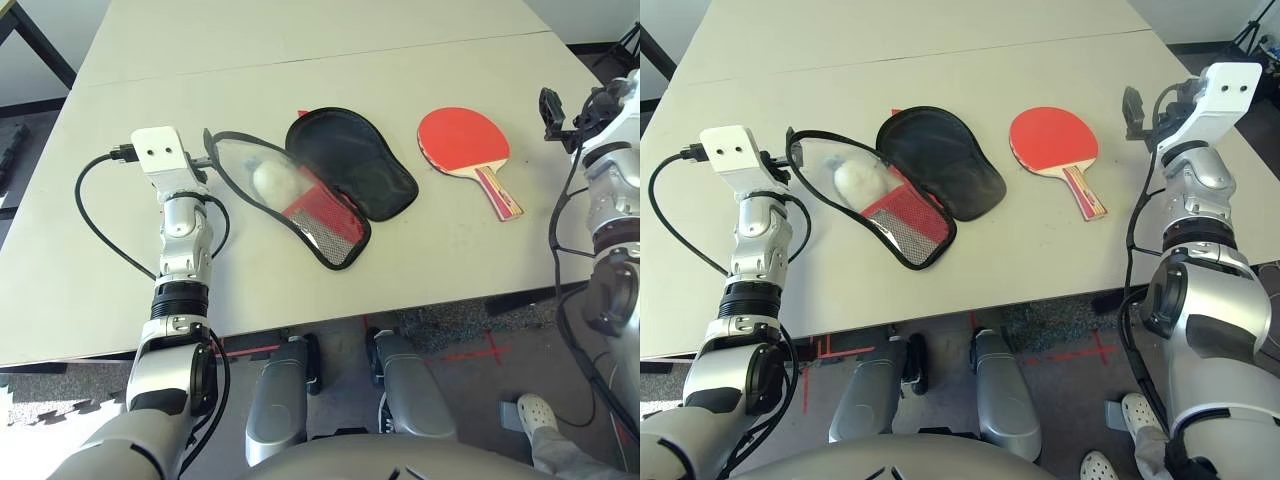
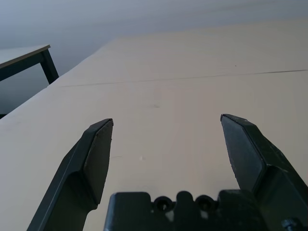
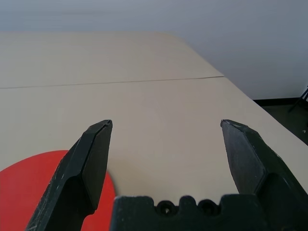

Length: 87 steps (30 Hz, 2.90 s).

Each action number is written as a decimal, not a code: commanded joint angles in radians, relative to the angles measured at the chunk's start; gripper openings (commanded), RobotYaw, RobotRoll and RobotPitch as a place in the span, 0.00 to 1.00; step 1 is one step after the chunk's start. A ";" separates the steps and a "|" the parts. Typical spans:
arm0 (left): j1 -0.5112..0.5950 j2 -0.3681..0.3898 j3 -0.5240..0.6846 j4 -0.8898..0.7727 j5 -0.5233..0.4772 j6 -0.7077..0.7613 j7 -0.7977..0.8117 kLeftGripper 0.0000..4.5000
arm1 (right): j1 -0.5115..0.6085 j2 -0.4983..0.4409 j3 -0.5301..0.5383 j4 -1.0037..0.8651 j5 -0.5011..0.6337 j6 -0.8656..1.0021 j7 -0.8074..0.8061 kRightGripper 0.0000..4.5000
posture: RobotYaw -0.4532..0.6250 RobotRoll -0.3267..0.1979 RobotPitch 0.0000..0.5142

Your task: Store the ping-pong paddle in its case and zip it.

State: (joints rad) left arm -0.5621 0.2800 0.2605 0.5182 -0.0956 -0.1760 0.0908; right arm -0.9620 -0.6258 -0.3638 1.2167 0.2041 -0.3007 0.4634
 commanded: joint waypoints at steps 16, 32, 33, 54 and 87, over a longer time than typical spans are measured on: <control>0.015 0.144 0.088 -0.116 -0.063 0.086 -0.071 1.00 | -0.027 -0.003 0.009 0.020 -0.016 0.019 0.008 0.99 | 0.44 0.62 0.41; -0.110 0.318 -0.059 -0.605 -0.411 0.732 -0.559 1.00 | -0.042 0.056 0.016 -0.009 -0.011 0.106 0.043 0.99 | 0.46 0.62 0.43; -0.115 0.316 -0.084 -0.621 -0.425 0.762 -0.585 1.00 | -0.043 0.054 0.025 -0.027 -0.018 0.125 0.043 0.99 | 0.46 0.62 0.43; -0.137 0.309 -0.276 -0.595 -0.409 0.851 -0.884 1.00 | 0.228 -0.124 0.204 -1.186 0.052 1.503 0.014 0.99 | 0.30 0.62 0.45; -0.069 0.261 -0.303 -0.688 -0.381 0.854 -0.863 1.00 | 0.057 -0.034 0.505 -0.874 -0.006 1.604 0.040 0.47 | 0.39 0.62 0.47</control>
State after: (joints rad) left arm -0.6480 0.5446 -0.0292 -0.1501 -0.4849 0.6780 -0.7728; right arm -0.9157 -0.6538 0.1292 0.3528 0.2044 1.3018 0.4974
